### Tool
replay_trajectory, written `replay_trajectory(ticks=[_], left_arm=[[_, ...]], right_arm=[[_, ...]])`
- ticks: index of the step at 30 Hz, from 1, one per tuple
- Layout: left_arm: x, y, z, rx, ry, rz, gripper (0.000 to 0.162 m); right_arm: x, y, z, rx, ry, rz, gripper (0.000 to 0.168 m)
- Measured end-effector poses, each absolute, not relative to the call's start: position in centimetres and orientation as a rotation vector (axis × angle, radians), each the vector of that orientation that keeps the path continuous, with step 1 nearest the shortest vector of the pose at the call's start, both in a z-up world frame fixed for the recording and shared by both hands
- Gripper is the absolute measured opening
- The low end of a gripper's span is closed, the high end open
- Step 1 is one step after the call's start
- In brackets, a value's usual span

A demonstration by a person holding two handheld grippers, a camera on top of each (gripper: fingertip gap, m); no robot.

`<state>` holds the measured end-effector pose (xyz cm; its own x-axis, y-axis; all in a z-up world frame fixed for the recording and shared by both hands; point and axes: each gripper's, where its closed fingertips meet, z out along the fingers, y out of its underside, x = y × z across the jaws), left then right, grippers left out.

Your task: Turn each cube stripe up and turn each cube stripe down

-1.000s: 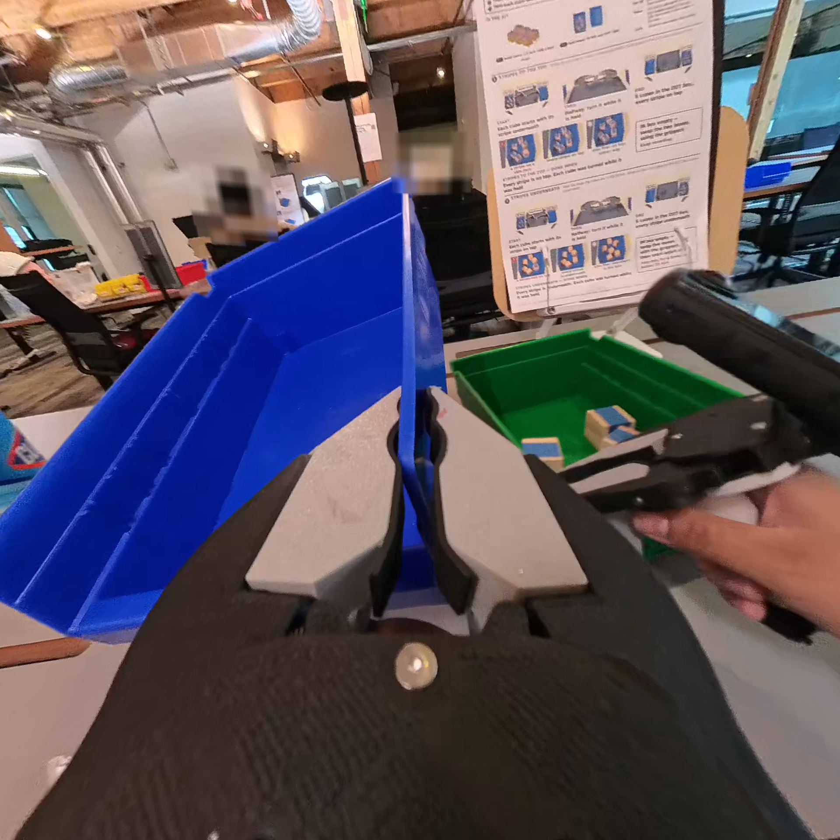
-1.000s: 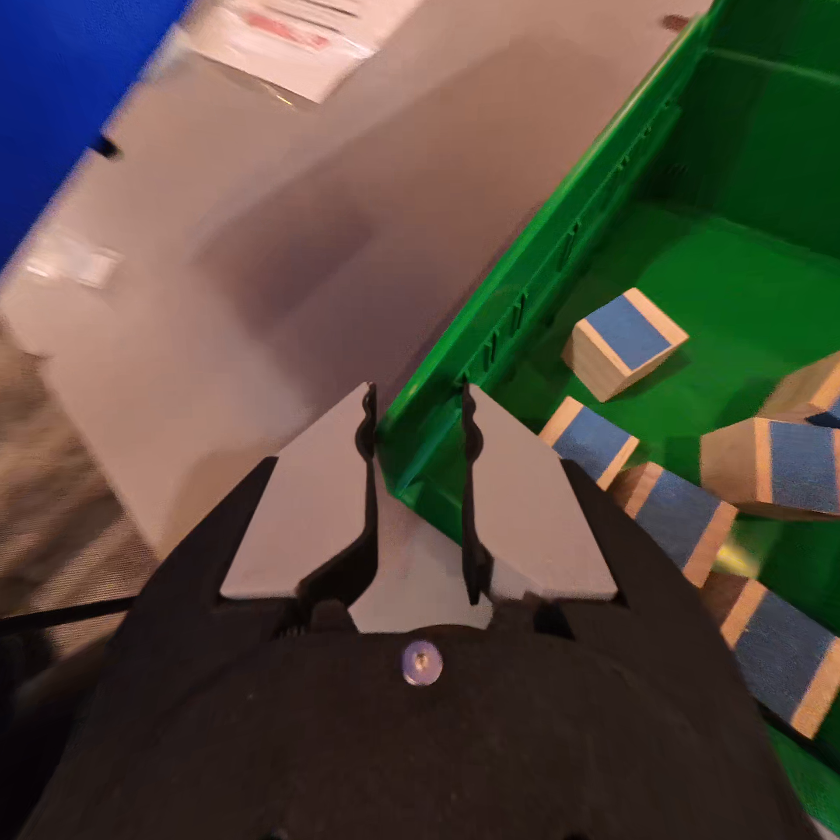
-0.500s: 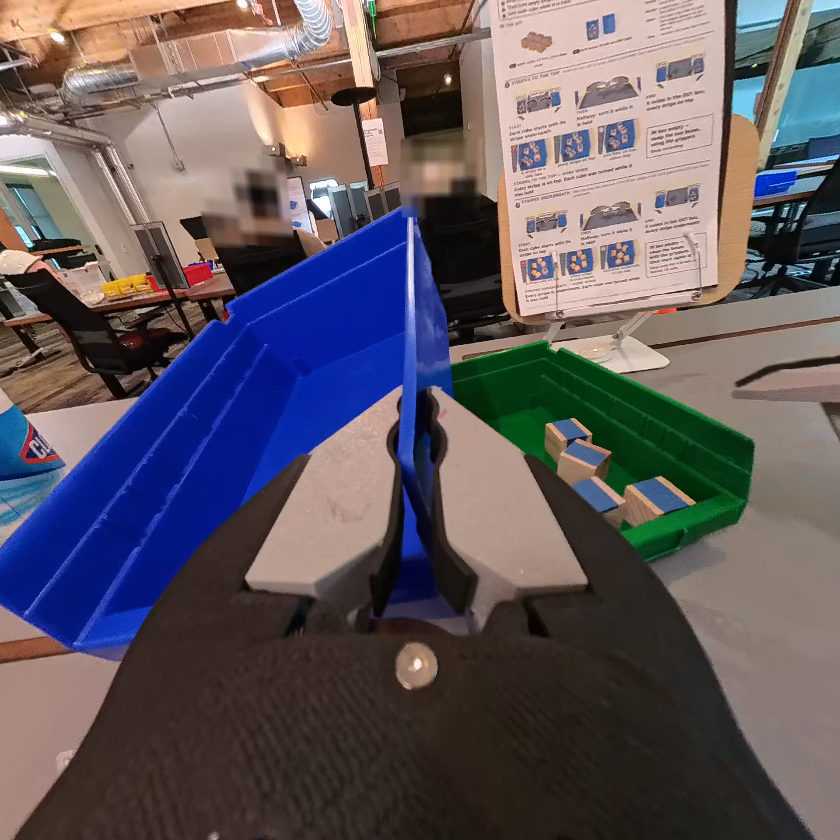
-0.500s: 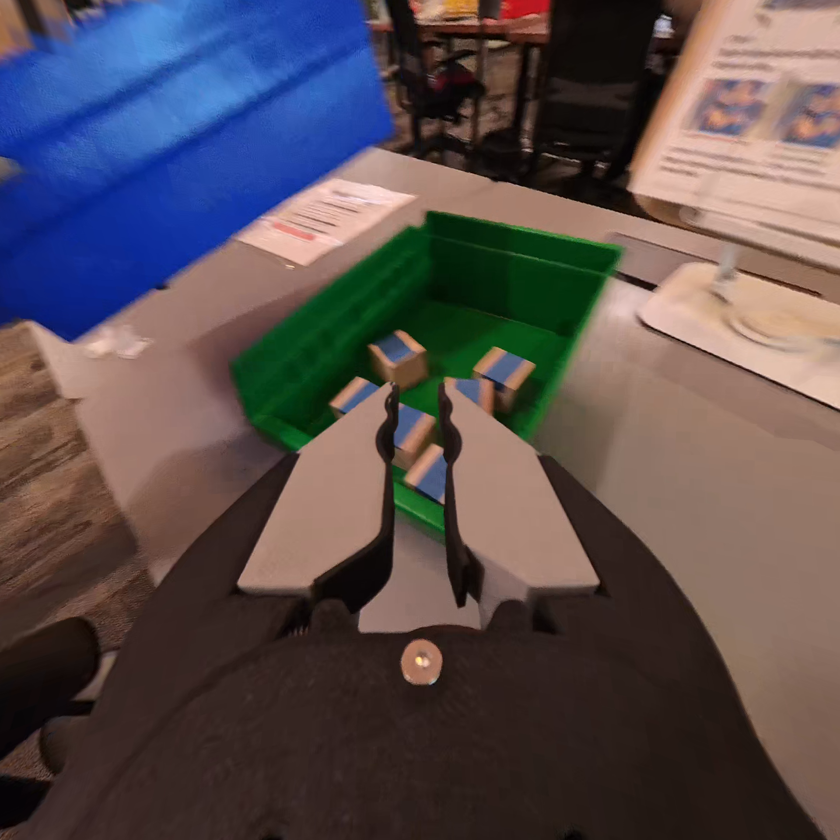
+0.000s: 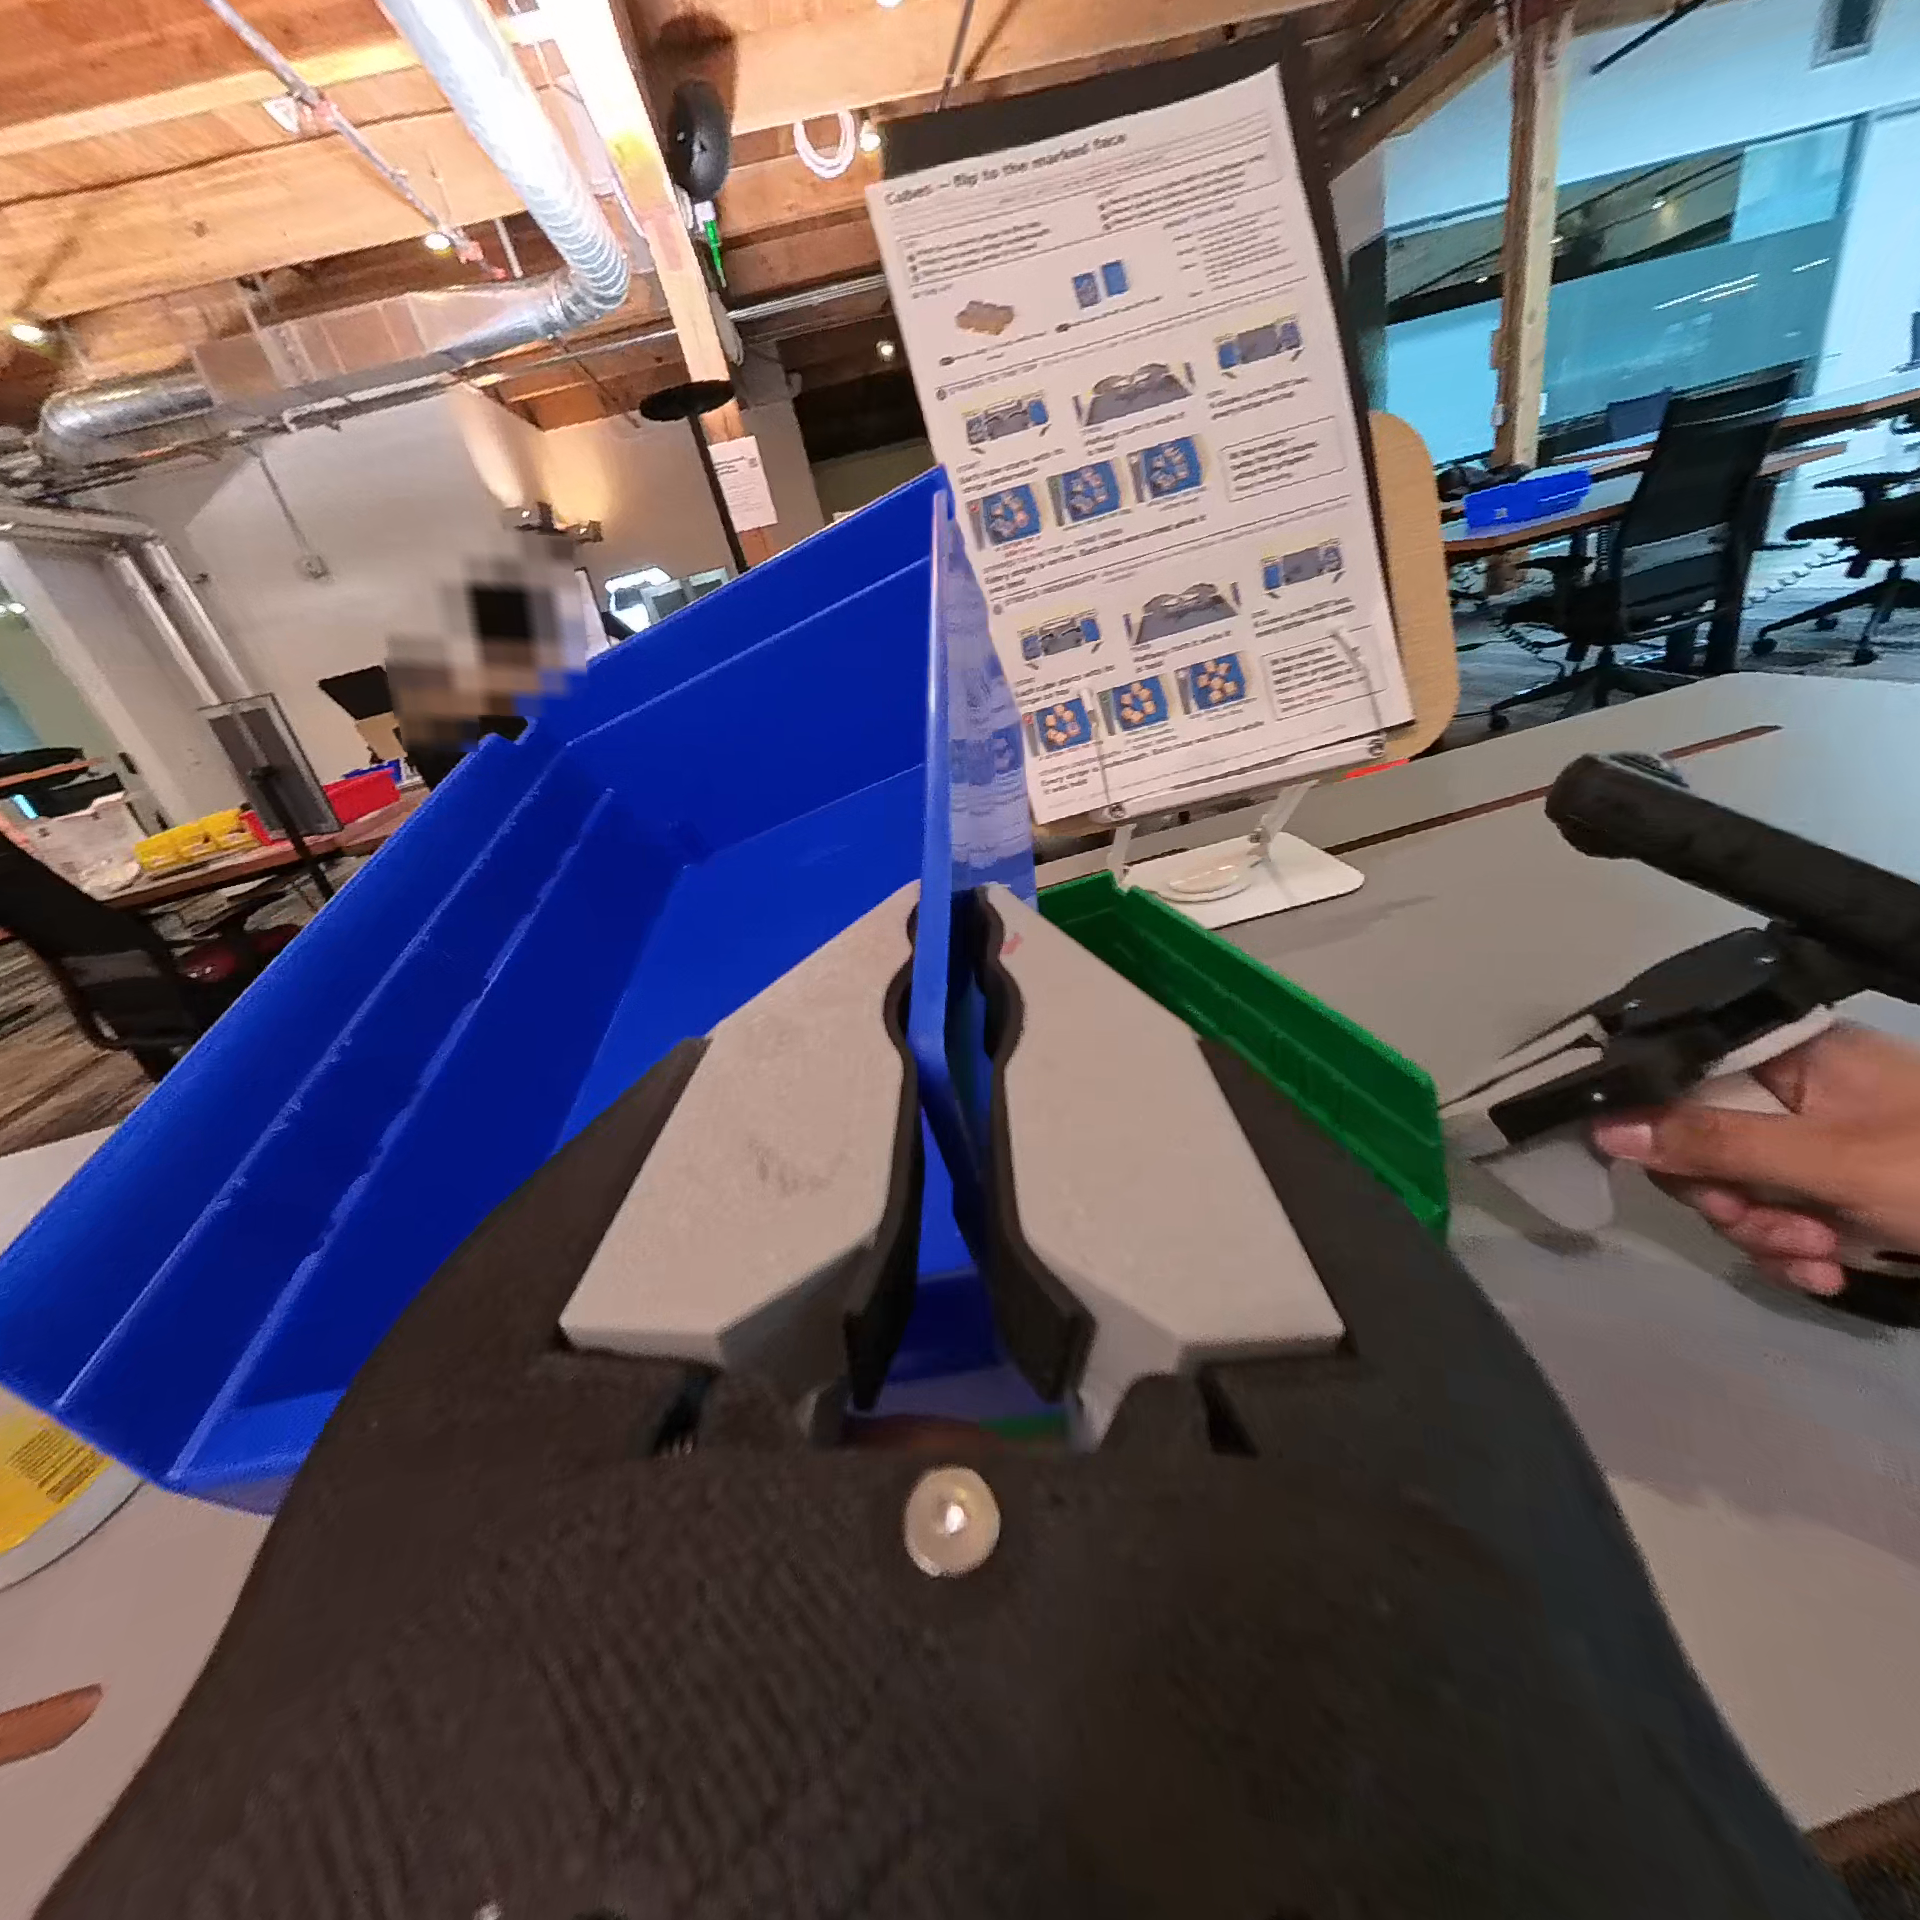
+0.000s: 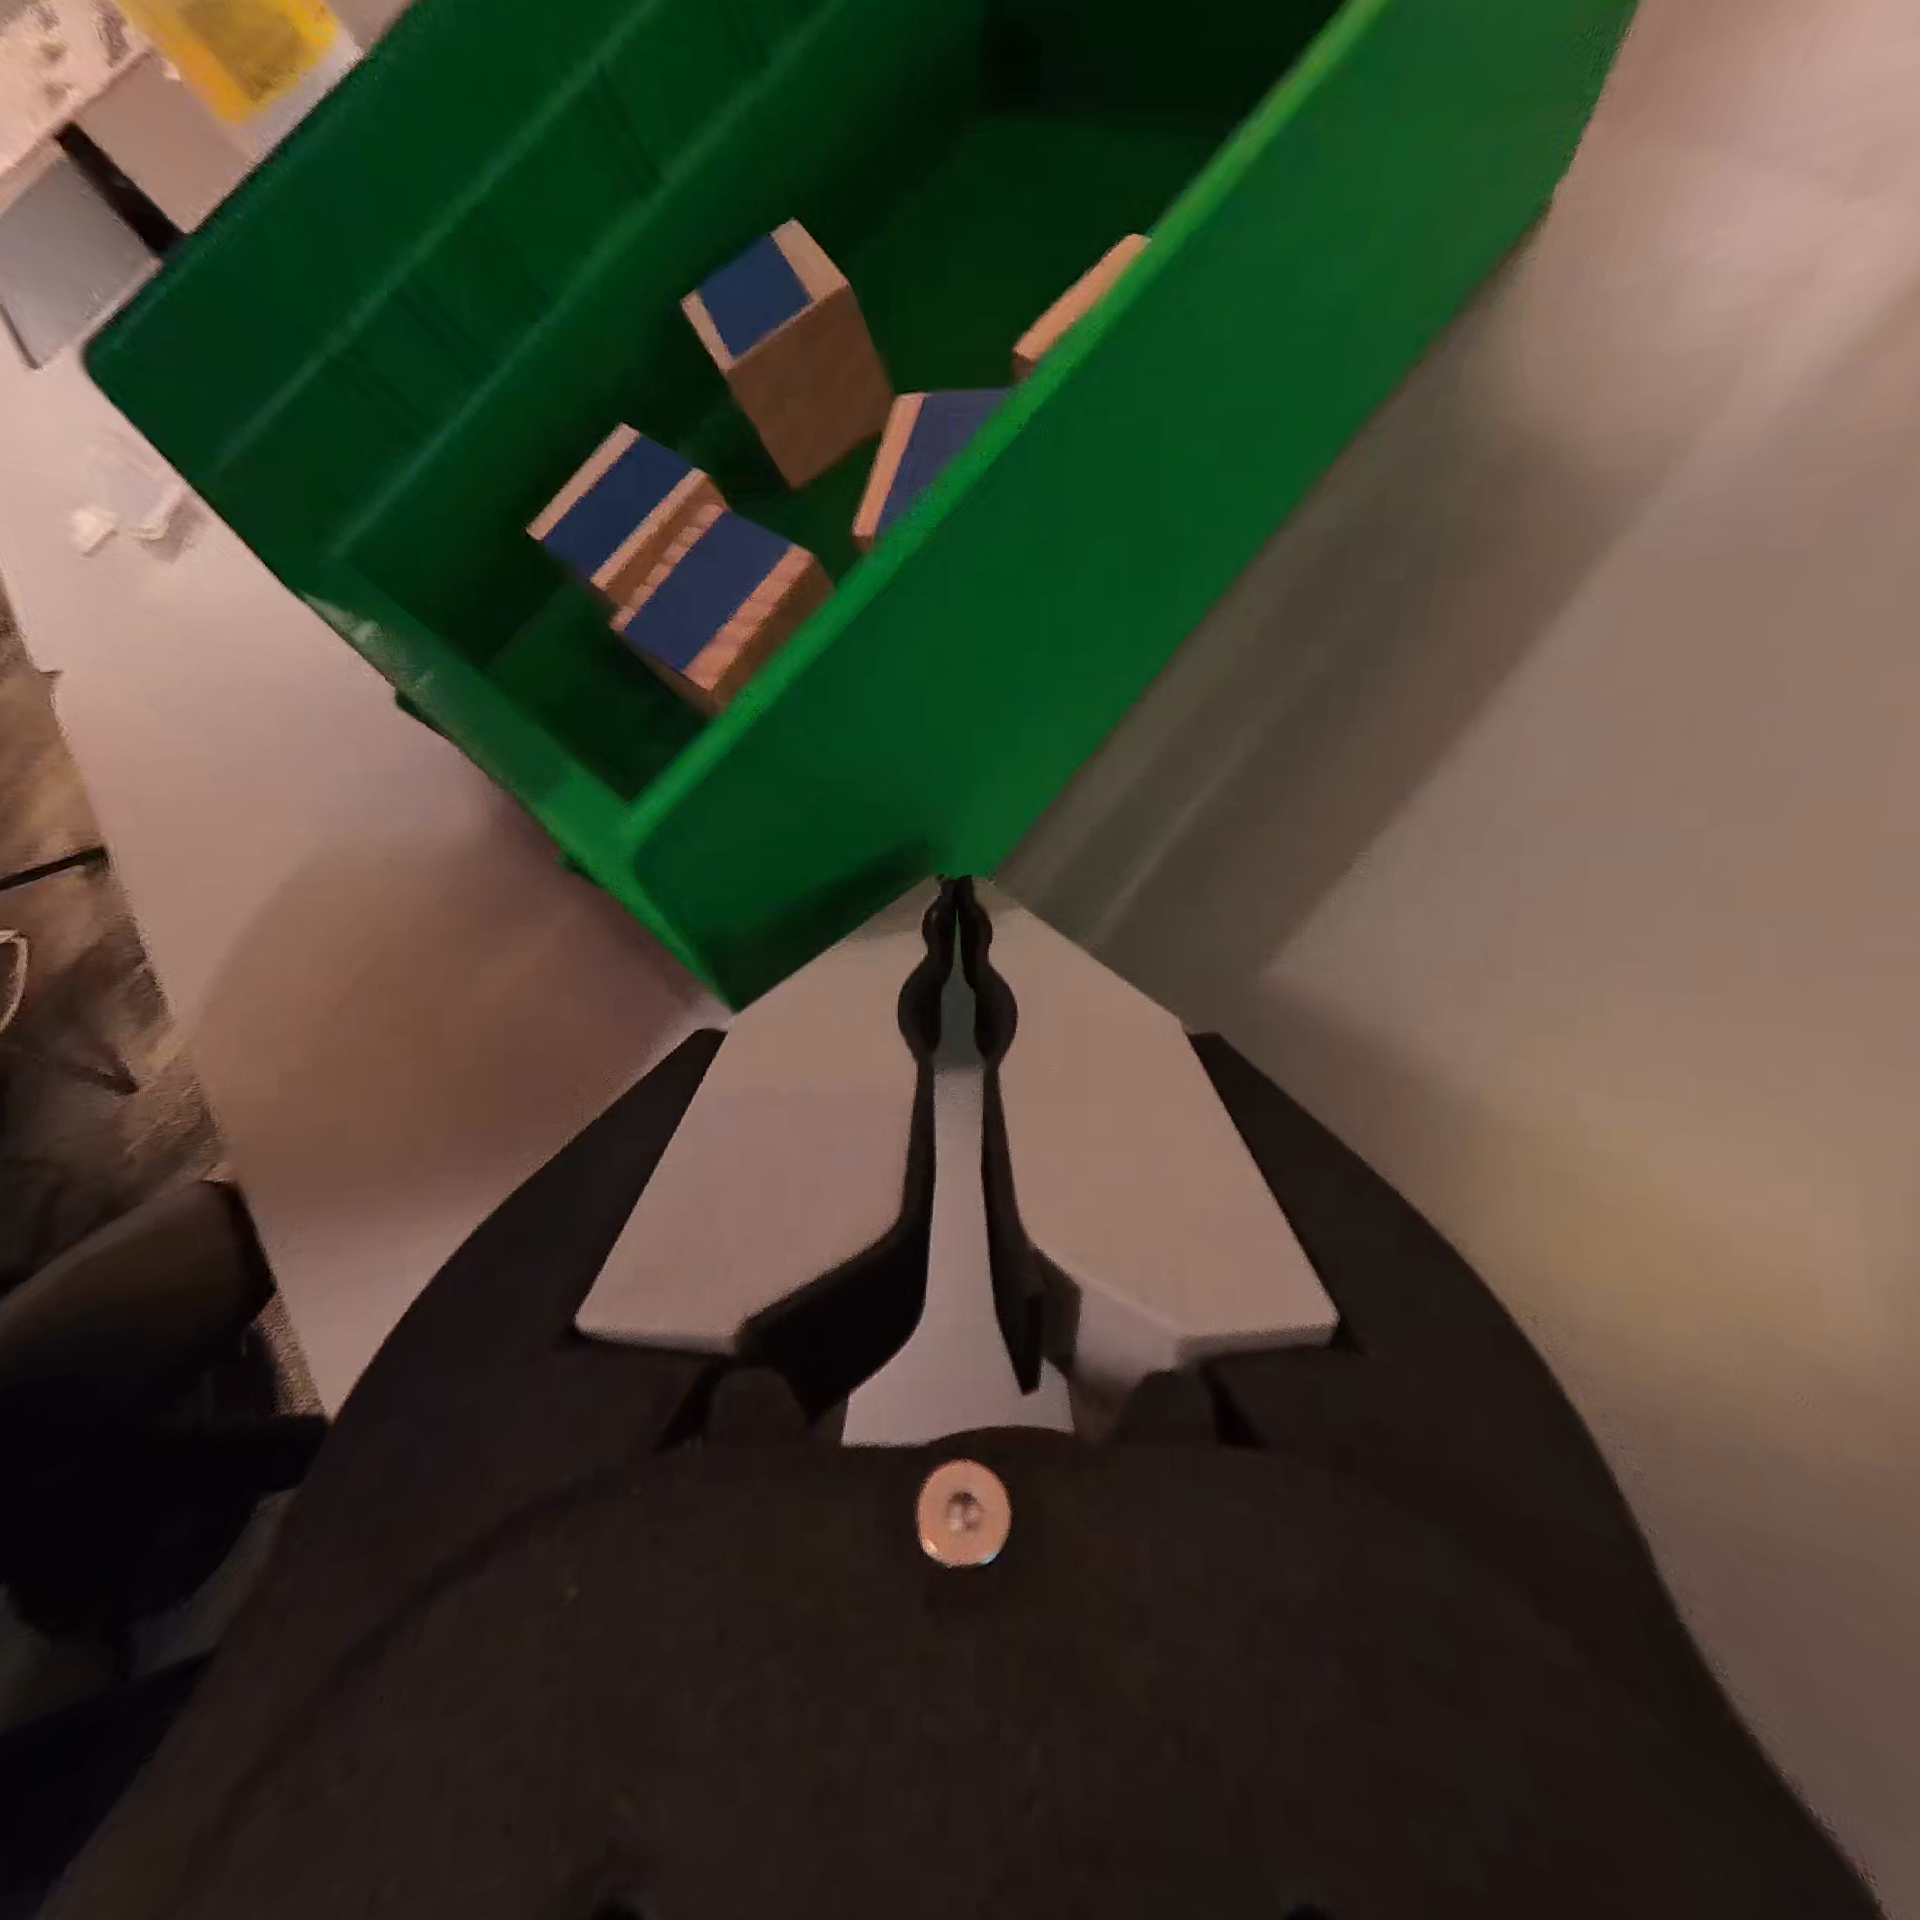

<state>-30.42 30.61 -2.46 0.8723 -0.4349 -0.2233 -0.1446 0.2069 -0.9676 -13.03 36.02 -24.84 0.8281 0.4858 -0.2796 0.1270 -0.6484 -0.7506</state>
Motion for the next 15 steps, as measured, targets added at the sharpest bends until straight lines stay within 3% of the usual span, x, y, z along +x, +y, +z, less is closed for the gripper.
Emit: replay_trajectory(ticks=[4, 15], left_arm=[[-28.8, 29.3, -2.3, -1.336, 0.559, -0.248, 0.002], [-16.6, 21.5, -2.1, -1.169, 0.844, -0.441, 0.003]], right_arm=[[-8.9, 35.2, -23.1, -2.184, -0.386, 0.484, 0.003], [0.7, 24.1, -9.9, -1.867, -0.414, 0.394, 0.023]])
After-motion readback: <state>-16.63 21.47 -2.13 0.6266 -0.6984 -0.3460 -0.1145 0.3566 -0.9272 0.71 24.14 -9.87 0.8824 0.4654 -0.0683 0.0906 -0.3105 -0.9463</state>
